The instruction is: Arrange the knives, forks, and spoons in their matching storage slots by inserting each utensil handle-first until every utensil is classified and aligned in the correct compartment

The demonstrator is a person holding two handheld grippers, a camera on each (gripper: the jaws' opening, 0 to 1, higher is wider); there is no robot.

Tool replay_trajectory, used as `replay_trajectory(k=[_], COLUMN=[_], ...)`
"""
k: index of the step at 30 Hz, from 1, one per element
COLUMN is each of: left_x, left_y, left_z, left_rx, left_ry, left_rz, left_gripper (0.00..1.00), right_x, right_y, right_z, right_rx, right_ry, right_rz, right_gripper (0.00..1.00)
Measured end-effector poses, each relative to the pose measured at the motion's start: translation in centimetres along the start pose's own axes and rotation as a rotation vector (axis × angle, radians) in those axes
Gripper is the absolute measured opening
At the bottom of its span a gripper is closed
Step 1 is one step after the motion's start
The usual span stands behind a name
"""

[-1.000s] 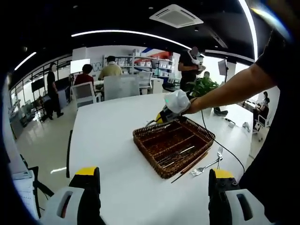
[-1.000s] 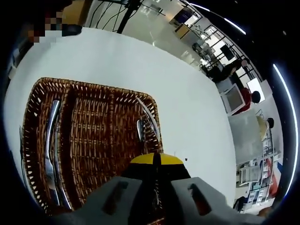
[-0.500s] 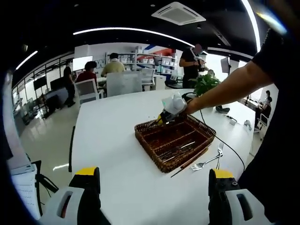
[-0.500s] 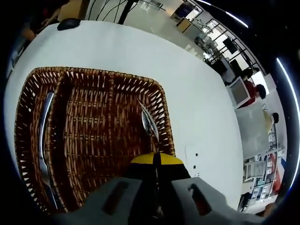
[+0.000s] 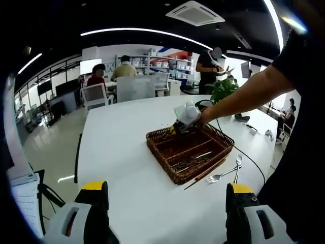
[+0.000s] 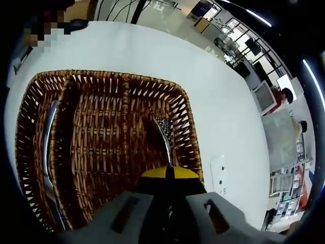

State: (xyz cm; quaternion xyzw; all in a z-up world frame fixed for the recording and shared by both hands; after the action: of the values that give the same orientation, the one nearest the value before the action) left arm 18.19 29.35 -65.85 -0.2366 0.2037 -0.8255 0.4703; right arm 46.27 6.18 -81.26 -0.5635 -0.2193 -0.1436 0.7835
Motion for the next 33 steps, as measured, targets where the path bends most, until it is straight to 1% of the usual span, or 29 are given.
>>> replay_trajectory(k=[4,11,12,16,21,25,27,32,33], left_x=[-0.29,-0.42,-0.36,-0.24,-0.27,-0.38,-0.39,-0.43,-0.53], left_y=[-0.07,-0.14,-0.1,-0.02,0.12,0.14,0.14,0.12,0.12], left_z=[-0.27,0.14,0.09,0.01,-0.01,-0.09,-0.13,-0.11,-0.11], left_rx=[-0.009,-0.008,-0.012,-0.018,-0.019,-0.02,-0.02,-0.019,-0.018], left_ry=[0.0,0.005,0.008,0.011,0.01,0.008,0.008,0.007,0.008], left_rz=[0.004,0.007,0.004,-0.001,-0.003,-0.003,-0.004,-0.004,-0.004], left_gripper=[1.0,1.0,1.0,1.0,1.0,1.0,1.0,1.0,1.0], right_x=[-0.21,-0.37,-0.33,-0.48,-0.39,-0.5,-0.58,-0.5,-0.47], right_y=[0.13,0.43,0.45,0.45,0.61,0.79,0.88,0.71,0.6], right_z=[0.02,0.12,0.09,0.25,0.13,0.29,0.34,0.3,0.33], right_rx=[-0.007,-0.01,-0.011,0.004,0.003,0.012,0.022,0.037,0.05], right_ry=[-0.01,-0.016,-0.002,0.002,-0.003,-0.03,-0.067,-0.081,-0.079], right_rz=[0.01,0.034,0.038,0.052,0.051,0.062,0.067,0.089,0.097], right_gripper=[0.0,0.0,0.0,0.0,0.0,0.0,0.0,0.01,0.01])
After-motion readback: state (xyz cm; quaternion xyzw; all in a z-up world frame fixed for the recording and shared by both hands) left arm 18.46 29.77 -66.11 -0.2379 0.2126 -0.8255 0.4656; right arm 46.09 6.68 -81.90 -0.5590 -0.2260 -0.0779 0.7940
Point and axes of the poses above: the point that each gripper's makers call its tool centre point, and the gripper's own axes: y roughly forward along the fingers, x roughly to its right, z roughly out of its top, the point moved 4 cm from there along -y, roughly backward along the fingers, and after that the axes turned 9 degrees about -y, right-handed, at the moved point
